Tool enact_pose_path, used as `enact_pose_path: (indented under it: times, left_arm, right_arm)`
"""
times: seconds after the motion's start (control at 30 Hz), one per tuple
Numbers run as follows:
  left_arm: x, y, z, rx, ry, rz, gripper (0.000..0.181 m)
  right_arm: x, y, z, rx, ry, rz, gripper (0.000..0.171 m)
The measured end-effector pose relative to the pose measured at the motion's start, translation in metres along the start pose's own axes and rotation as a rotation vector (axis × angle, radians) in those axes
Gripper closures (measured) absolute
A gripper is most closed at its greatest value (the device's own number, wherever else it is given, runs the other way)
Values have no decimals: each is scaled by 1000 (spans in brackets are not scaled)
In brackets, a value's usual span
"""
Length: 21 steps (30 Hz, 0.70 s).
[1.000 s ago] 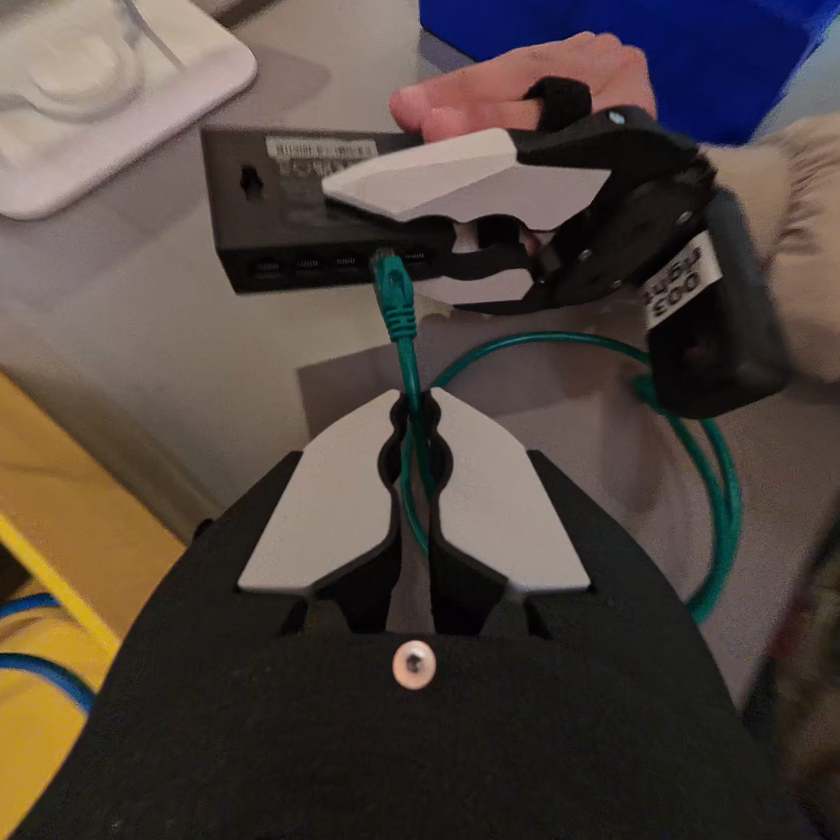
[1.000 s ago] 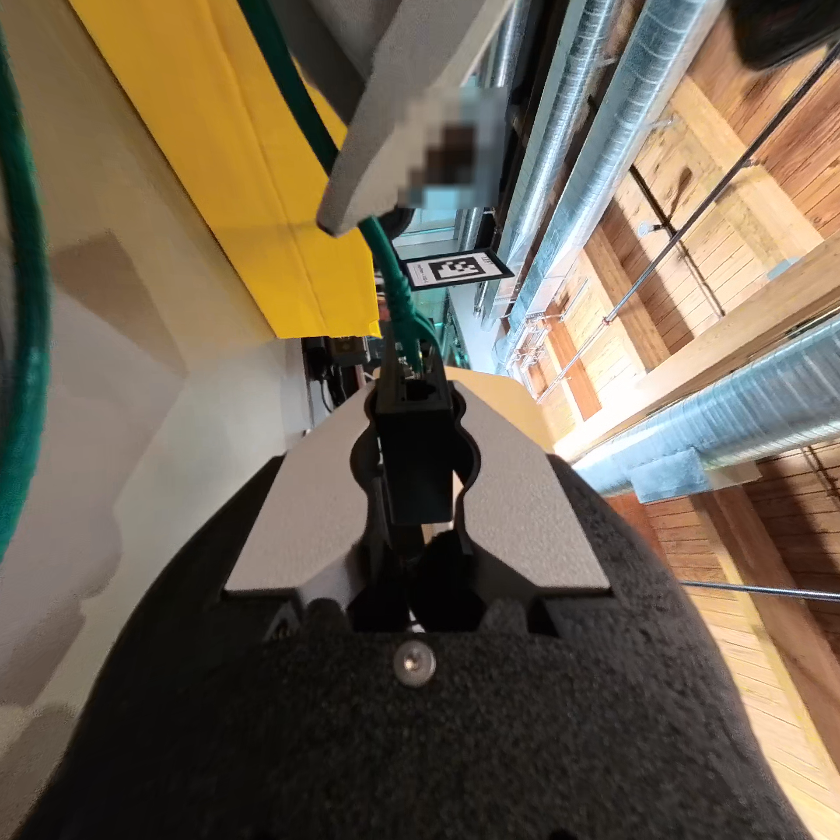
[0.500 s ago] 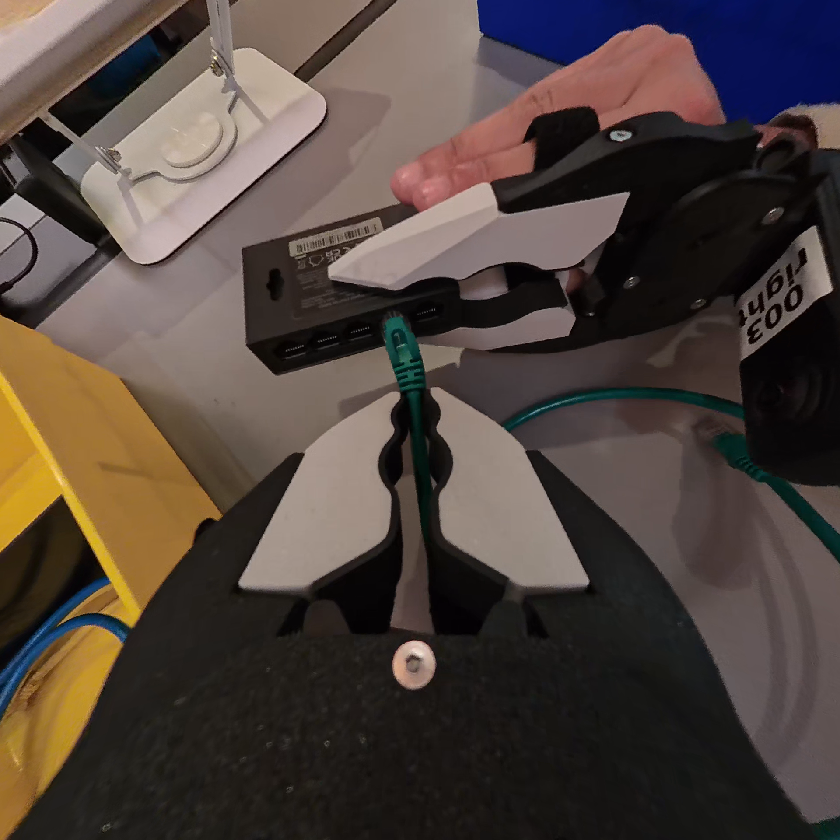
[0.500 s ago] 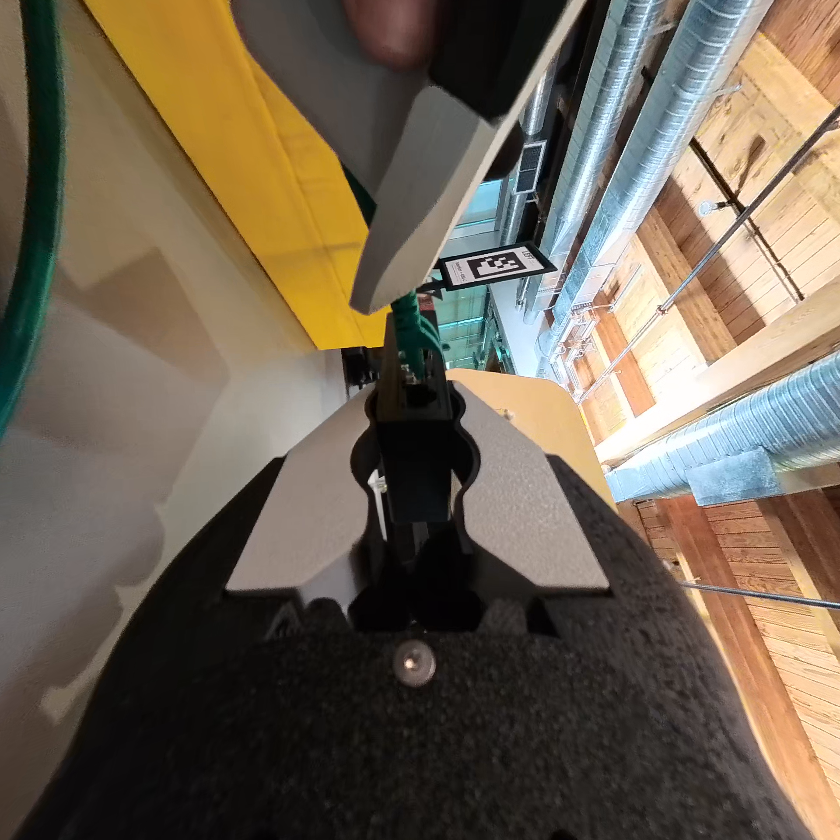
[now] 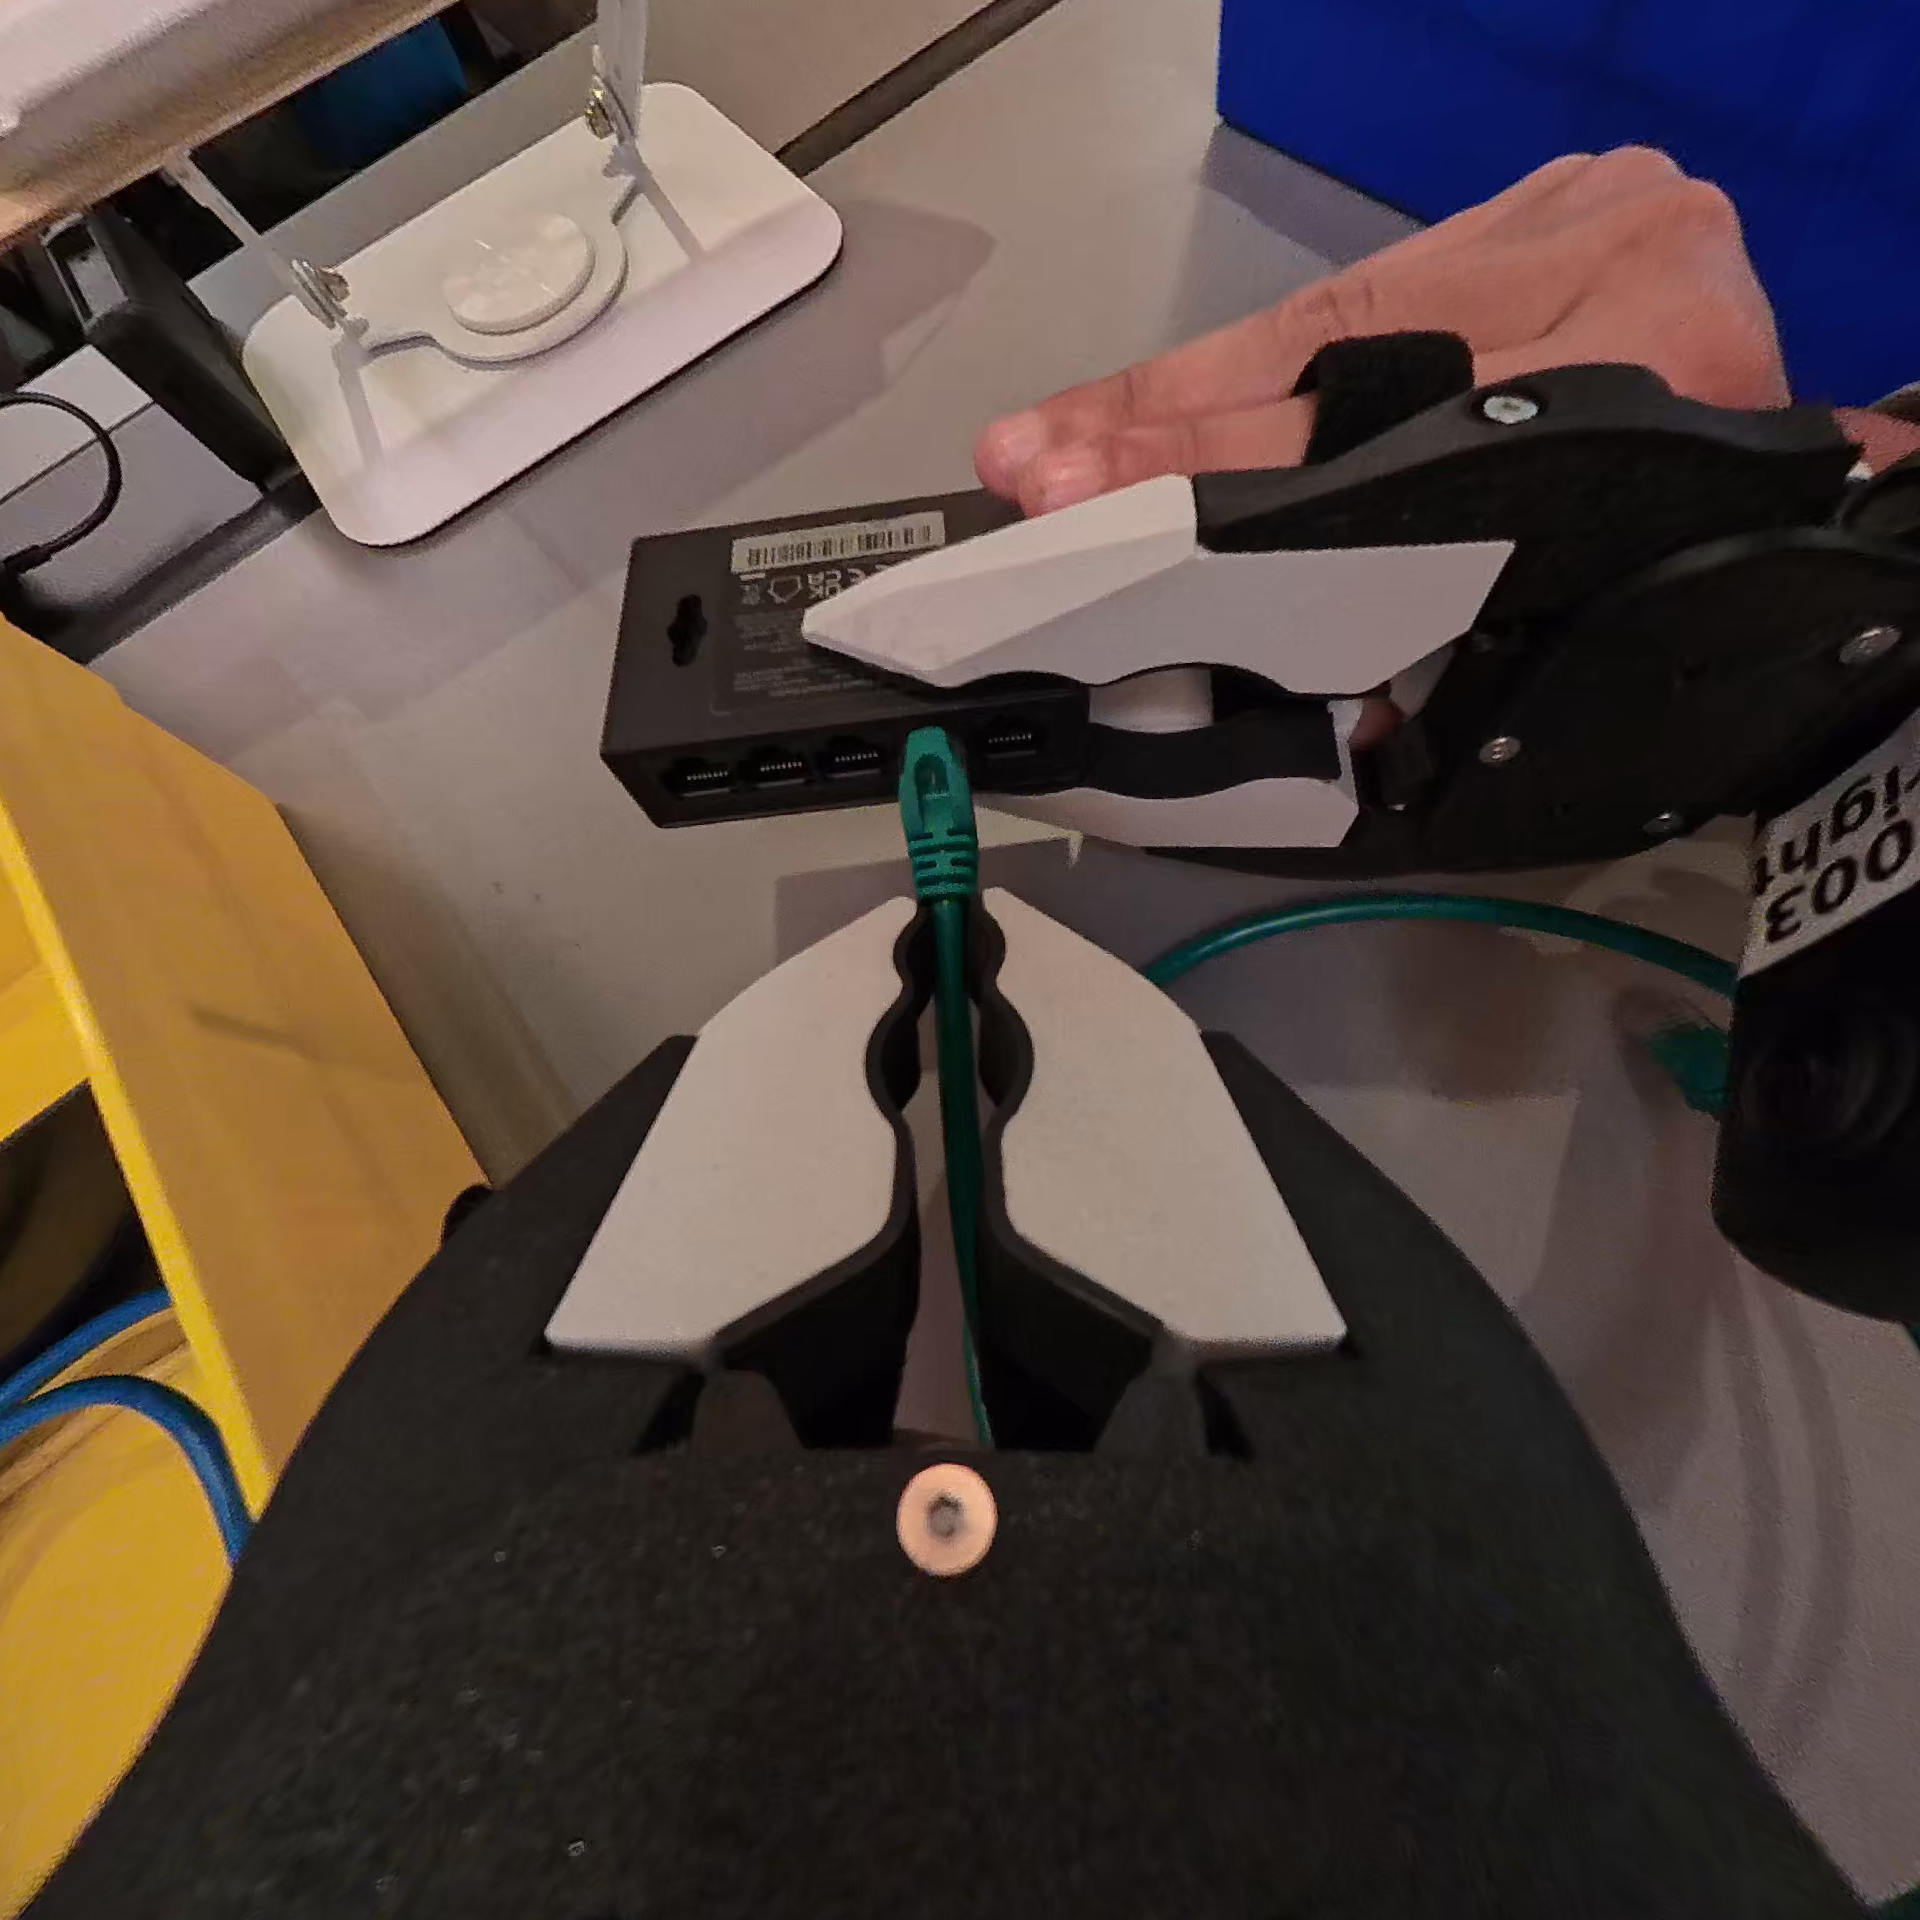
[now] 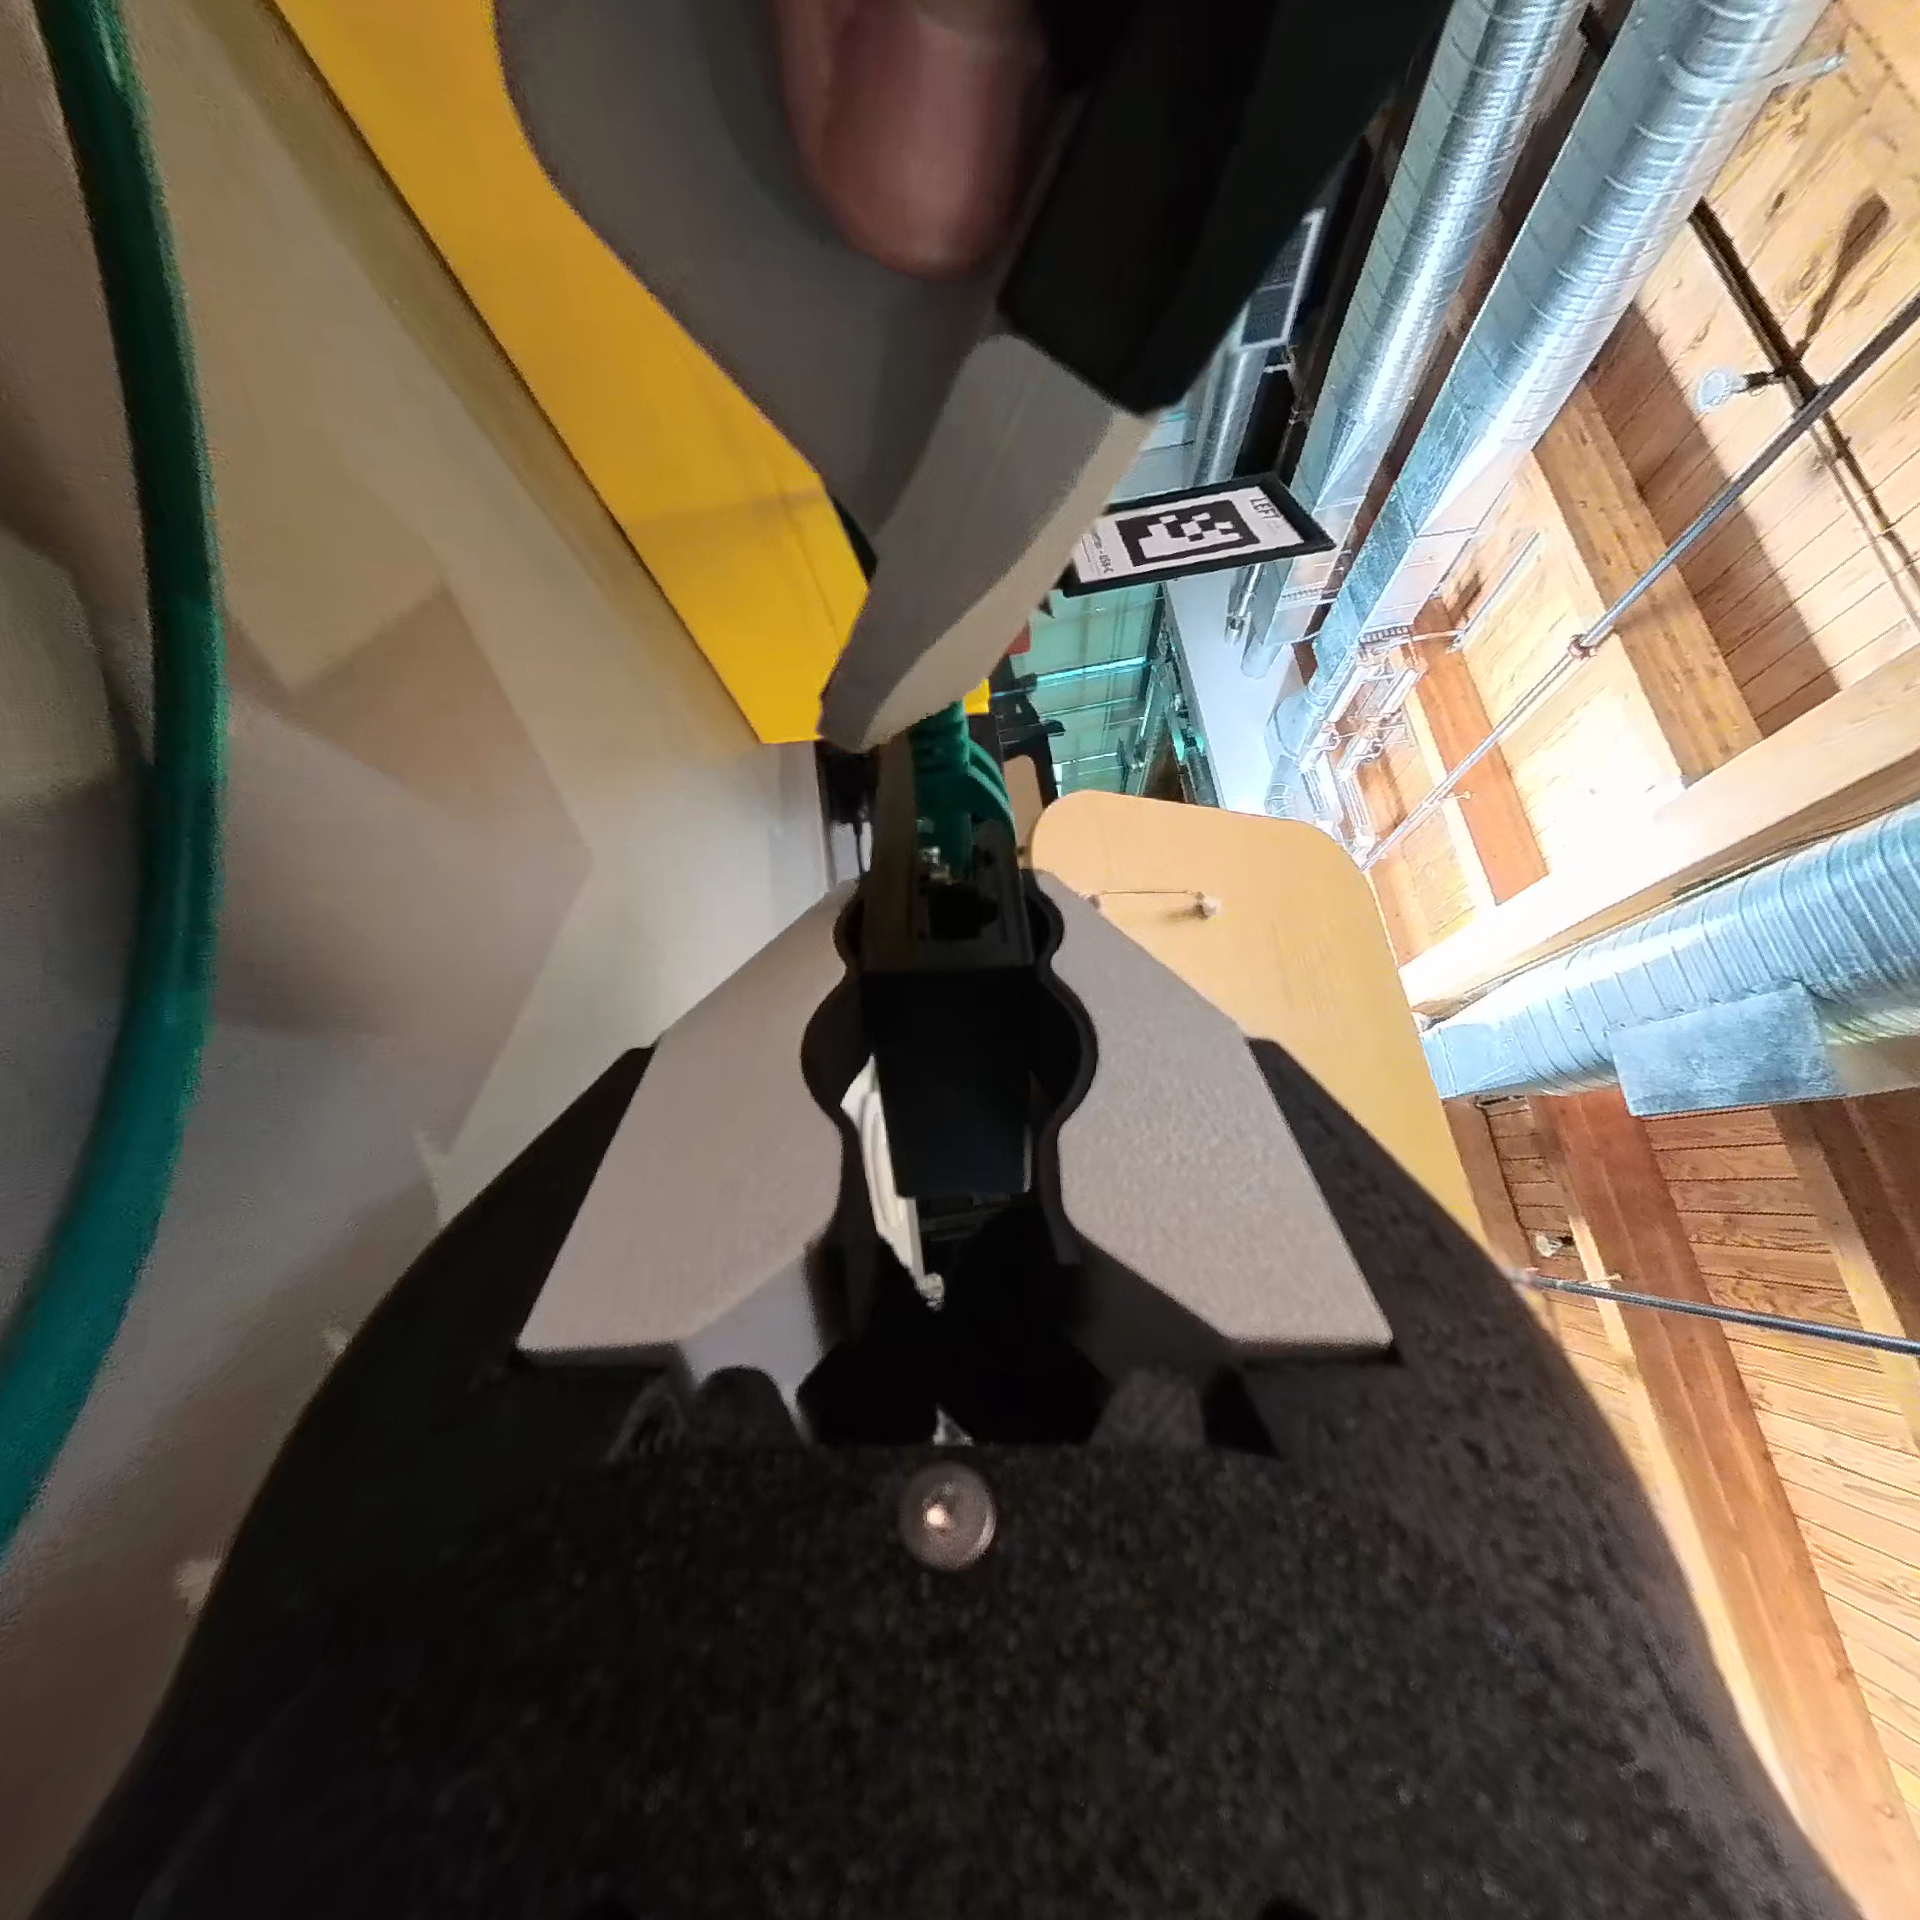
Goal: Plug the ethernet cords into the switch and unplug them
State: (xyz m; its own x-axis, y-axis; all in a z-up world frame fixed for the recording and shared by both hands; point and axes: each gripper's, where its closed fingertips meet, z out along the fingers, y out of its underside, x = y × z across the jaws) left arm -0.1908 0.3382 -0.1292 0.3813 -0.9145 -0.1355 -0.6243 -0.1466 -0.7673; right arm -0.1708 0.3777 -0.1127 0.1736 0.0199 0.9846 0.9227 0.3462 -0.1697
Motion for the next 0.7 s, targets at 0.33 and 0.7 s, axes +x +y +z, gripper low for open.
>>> enact_pose_path:
  times: [0.33,0.7]
  left_arm:
    - [3,-14,-2,43,31,-22,176]
    - [-81,47,-144,334,-258,-412,162]
  right_arm:
    - [11,12,0,3,59,75,145]
    - [33,96,1,-207,146,415,145]
